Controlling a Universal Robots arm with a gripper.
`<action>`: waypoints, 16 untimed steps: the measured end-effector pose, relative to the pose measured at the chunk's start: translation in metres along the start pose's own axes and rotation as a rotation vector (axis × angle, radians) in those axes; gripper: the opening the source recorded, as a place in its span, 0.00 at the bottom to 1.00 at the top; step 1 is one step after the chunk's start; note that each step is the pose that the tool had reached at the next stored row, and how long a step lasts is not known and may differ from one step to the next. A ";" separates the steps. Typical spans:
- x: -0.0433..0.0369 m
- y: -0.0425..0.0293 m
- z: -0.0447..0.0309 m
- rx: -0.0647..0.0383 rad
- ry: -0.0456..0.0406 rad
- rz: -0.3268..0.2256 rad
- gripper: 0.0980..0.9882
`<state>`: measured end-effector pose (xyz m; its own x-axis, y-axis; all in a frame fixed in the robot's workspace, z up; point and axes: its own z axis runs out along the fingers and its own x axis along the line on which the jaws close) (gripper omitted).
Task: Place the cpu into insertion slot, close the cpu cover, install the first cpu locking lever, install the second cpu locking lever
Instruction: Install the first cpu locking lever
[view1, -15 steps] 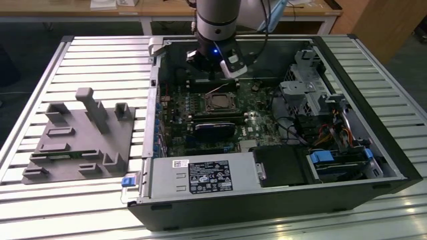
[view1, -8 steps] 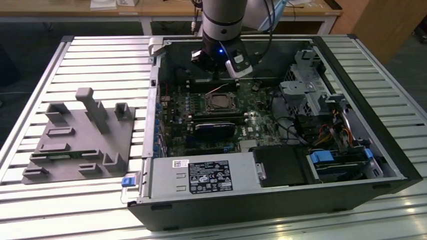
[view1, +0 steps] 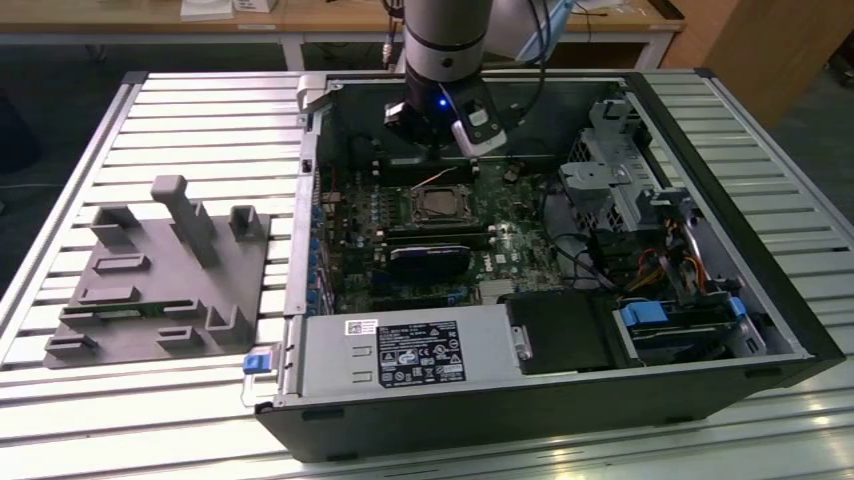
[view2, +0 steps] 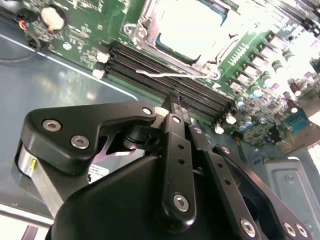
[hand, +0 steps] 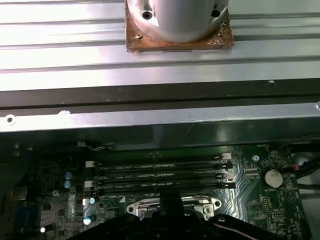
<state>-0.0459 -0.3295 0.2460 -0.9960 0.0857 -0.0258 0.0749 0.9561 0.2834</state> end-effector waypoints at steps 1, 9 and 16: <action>0.0000 -0.0002 0.0006 0.001 -0.0065 -0.001 0.01; 0.0002 -0.0027 0.0090 0.004 -0.0274 0.024 0.01; 0.0004 -0.0046 0.0154 0.010 -0.0576 0.084 0.01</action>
<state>-0.0459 -0.3295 0.2299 -0.9817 0.1818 -0.0574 0.1593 0.9475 0.2772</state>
